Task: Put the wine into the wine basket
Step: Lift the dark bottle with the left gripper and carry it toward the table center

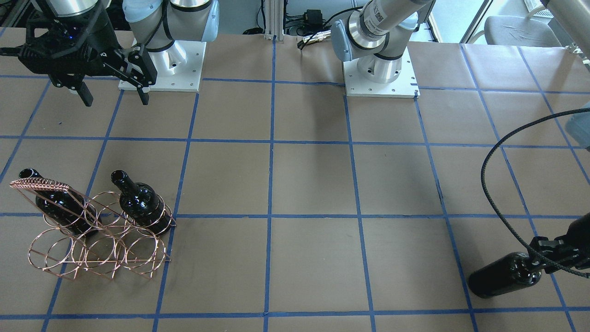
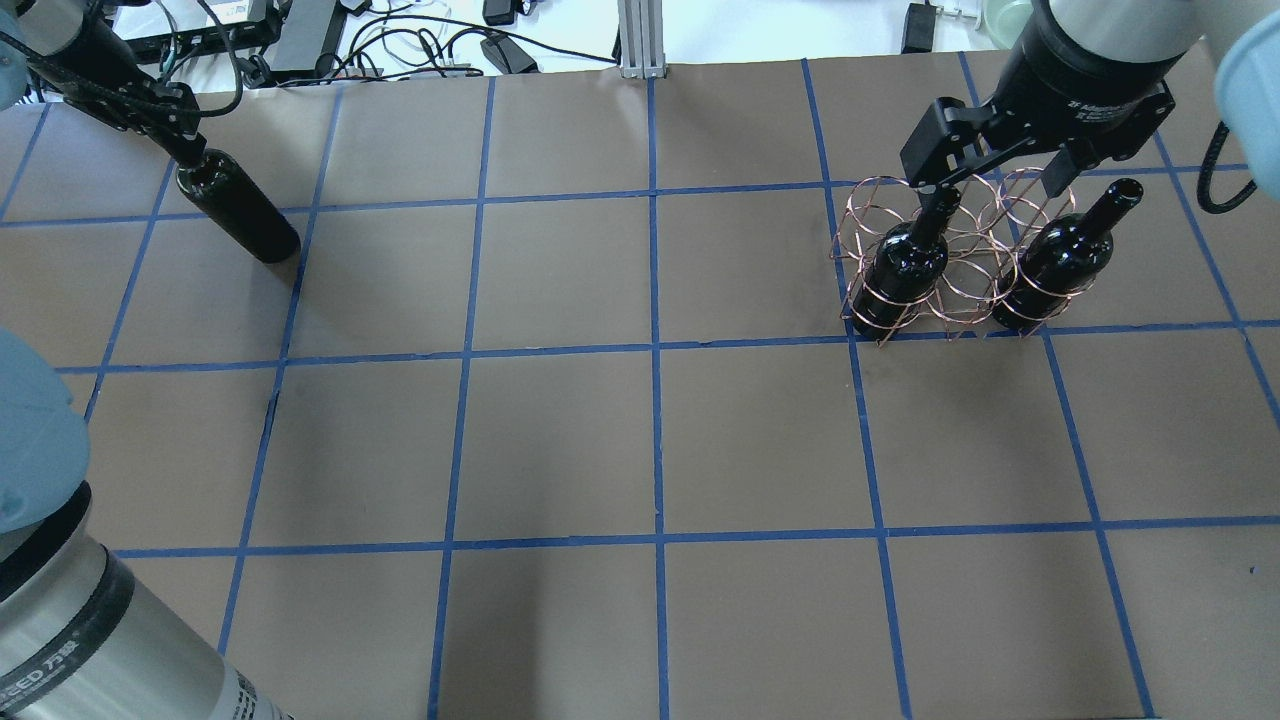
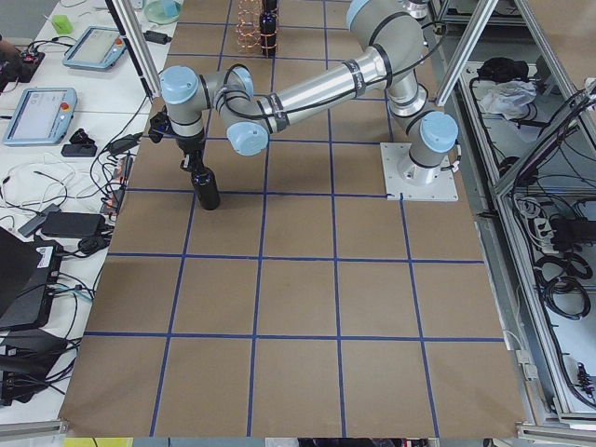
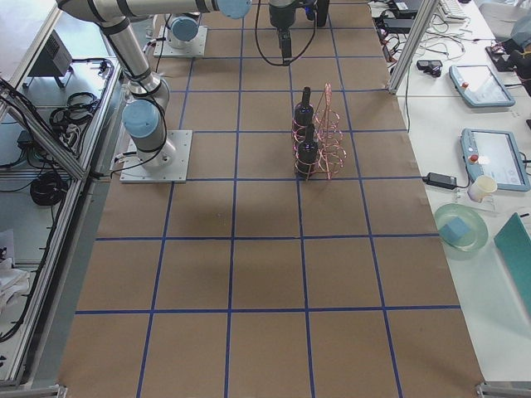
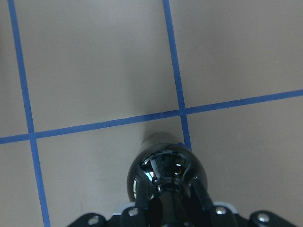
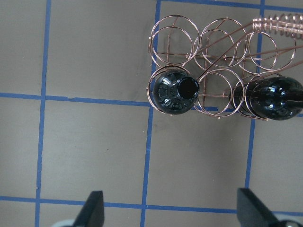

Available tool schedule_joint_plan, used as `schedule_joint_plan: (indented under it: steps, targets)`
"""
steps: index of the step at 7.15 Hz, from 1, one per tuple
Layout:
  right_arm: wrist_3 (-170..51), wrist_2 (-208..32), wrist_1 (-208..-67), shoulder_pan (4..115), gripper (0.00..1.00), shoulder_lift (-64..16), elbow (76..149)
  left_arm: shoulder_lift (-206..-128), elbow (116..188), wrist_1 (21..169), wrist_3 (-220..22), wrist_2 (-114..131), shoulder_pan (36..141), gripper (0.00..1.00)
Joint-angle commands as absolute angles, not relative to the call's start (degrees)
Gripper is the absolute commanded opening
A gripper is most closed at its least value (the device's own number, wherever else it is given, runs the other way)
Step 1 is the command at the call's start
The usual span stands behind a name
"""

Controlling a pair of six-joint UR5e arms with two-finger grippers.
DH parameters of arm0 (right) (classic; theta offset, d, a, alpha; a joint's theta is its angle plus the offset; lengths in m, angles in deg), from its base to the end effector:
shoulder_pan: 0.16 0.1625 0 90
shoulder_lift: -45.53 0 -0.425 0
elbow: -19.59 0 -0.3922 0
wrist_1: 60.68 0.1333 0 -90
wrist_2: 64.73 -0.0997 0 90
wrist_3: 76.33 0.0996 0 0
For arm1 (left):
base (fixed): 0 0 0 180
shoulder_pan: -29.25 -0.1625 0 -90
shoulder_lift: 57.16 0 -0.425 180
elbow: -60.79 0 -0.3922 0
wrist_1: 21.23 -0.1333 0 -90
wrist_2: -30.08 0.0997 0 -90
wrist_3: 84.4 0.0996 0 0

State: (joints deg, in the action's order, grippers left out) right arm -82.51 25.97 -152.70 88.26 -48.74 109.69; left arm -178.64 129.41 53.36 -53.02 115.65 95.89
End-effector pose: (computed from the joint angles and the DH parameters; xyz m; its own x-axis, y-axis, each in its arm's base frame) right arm 0.1191 -0.4728 0.5266 -0.9967 -0.0783 0.0237 -0.0803 0.9911 -0.1059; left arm 0.1547 -0.7137 0.3665 -0.9894 0.1441 0.0175 0.1410 0.9828 -0.1191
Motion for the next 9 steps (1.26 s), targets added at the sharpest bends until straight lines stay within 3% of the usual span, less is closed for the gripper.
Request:
schedule_joint_plan:
  steps: [1,5,9]
  targets:
    - [-82.6,26.0,-152.7,88.3,1.0,-48.8,109.8,-177.1,129.4,54.0,-53.2,115.5,96.7,0.0]
    - [-82.6,26.0,-152.7,88.3,1.0,-48.8,109.8,-170.2,131.4,56.5,-67.6,115.8,106.1,0.0]
    - [-82.6,26.0,-152.7,88.3,1.0,-48.7,109.8,-161.6,142.1,53.7,-85.6,116.1,119.7,0.0]
